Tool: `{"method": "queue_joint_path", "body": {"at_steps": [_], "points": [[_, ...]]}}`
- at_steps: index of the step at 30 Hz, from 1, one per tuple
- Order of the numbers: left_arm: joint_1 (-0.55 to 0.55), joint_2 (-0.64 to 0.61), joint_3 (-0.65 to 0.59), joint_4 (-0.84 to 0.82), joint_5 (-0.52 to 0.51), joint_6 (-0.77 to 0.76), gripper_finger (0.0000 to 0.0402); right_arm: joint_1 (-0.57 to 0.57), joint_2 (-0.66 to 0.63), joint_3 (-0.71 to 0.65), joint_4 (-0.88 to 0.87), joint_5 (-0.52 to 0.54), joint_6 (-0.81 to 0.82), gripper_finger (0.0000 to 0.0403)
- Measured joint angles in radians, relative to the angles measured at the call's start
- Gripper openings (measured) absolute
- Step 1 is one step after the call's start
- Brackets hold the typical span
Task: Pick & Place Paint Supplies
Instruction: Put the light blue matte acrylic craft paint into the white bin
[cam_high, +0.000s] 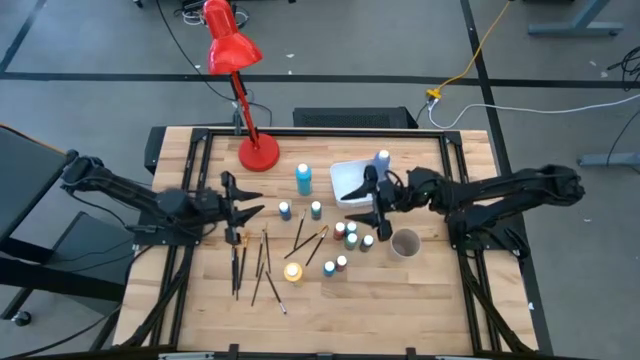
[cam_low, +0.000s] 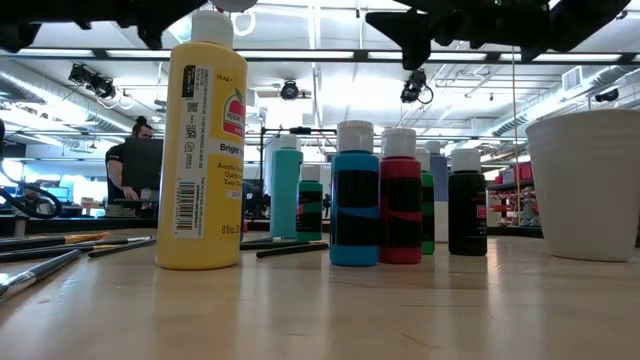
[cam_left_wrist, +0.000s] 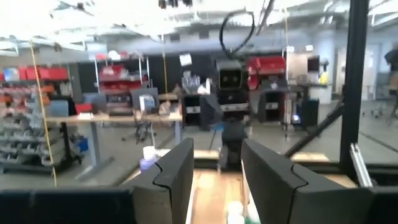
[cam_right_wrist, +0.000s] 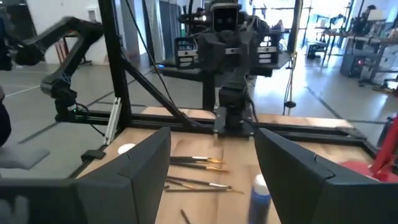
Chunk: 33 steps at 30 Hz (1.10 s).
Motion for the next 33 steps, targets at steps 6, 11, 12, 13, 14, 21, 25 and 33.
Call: {"method": "queue_joint_path", "body": {"at_steps": [6,11,12,13,14,21,25,33], "points": [[0.012,0.184,0.126,-0.094,0.152,0.062,0.0145,0.05,0.05,0.0,0.007,0.016,0.014,0.0237],[0.028,0.329,0.236,-0.122,-0.121,0.071,0.0145,0.073,0.058,0.0,0.005,0.017,-0.016,0.0237],[0.042,0.354,0.257,-0.134,-0.164,0.059,0.0145,0.073,0.057,0.0,0.006,0.019,-0.021,0.0237],[0.058,0.376,0.278,-0.154,-0.18,0.049,0.0145,0.073,0.057,0.0,0.006,0.019,-0.023,0.0237],[0.077,0.398,0.298,-0.177,-0.18,0.039,0.0145,0.073,0.057,0.0,0.005,0.02,-0.023,0.0237],[0.274,0.544,0.427,-0.303,-0.137,-0.033,0.0156,0.072,0.057,0.0,-0.018,0.02,-0.016,0.0237],[0.383,0.591,0.467,-0.379,0.009,-0.153,0.0182,0.072,0.057,0.0,-0.05,0.02,-0.016,0.0237],[0.502,0.7,0.467,-0.384,0.067,-0.256,0.0224,0.072,0.057,0.0,-0.057,0.02,-0.024,0.0237]]}}
